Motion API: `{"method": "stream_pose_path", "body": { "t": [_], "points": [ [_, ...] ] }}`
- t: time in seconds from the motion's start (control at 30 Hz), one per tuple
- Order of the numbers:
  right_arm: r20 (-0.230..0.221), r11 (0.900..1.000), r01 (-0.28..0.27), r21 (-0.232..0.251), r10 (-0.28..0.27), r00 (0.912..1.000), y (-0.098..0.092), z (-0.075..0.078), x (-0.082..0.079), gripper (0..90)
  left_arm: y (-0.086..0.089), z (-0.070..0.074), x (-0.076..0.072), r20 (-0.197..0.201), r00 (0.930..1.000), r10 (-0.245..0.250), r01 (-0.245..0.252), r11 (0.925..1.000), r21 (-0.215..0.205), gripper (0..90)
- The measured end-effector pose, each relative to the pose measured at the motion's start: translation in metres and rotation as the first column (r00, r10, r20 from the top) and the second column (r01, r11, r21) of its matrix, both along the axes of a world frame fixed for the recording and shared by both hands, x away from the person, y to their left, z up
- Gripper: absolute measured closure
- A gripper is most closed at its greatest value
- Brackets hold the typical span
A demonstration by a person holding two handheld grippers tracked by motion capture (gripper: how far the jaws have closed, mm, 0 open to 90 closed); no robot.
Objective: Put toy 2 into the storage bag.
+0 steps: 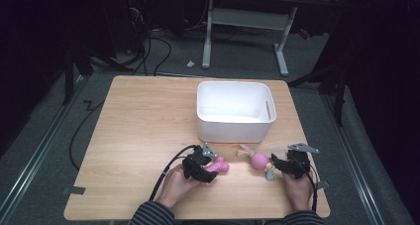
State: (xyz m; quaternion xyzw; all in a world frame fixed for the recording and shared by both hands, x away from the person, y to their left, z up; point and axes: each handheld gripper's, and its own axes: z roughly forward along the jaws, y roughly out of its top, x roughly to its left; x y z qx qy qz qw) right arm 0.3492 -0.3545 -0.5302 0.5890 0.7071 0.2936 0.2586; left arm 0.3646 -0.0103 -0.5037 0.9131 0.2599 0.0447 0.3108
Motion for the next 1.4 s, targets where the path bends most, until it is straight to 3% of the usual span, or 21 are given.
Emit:
{"method": "stream_pose_path", "body": {
  "t": [0.3, 0.43, 0.53, 0.7, 0.93, 1.1, 1.4],
  "points": [
    [0.0, 1.0, 0.0, 0.001, 0.0, 1.0, 0.0, 0.0, 0.0, 26.6, -0.003, -0.002, 0.0, -0.019, 0.9997, -0.016, 0.016, 0.9998, 0.015, 57.7],
    [0.0, 1.0, 0.0, 0.001, 0.0, 1.0, 0.0, 0.0, 0.0, 26.7, -0.003, -0.001, 0.0, -0.03, 0.9994, -0.017, 0.018, 0.9996, 0.021, 58.8],
    [-0.003, 1.0, 0.001, -0.001, -0.001, 1.0, 0.0, 0.0, 0.0, 26.6, -0.004, 0.0, -0.001, -0.016, 0.9997, -0.02, 0.021, 0.9993, 0.03, 59.2],
    [-0.001, 1.0, 0.002, 0.001, -0.002, 1.0, 0.0, 0.0, 0.0, 26.6, -0.001, 0.003, -0.001, -0.017, 0.9996, -0.022, 0.022, 0.9996, 0.017, 59.5],
    [-0.004, 1.0, 0.003, -0.001, -0.003, 1.0, 0.0, 0.0, 0.0, 26.7, 0.013, 0.018, -0.002, 0.003, 0.9999, -0.013, 0.013, 0.9999, -0.009, 59.5],
    [-0.004, 1.0, 0.001, 0.0, -0.001, 1.0, 0.0, 0.0, 0.0, 26.6, 0.034, 0.036, -0.004, 0.021, 0.9998, -0.003, 0.004, 0.9998, -0.02, 59.6],
    [-0.003, 1.0, -0.002, -0.001, 0.002, 1.0, 0.0, 0.0, 0.0, 26.5, 0.052, 0.065, 0.0, 0.037, 0.9993, 0.005, -0.003, 0.9976, -0.068, 59.4]
  ]
}}
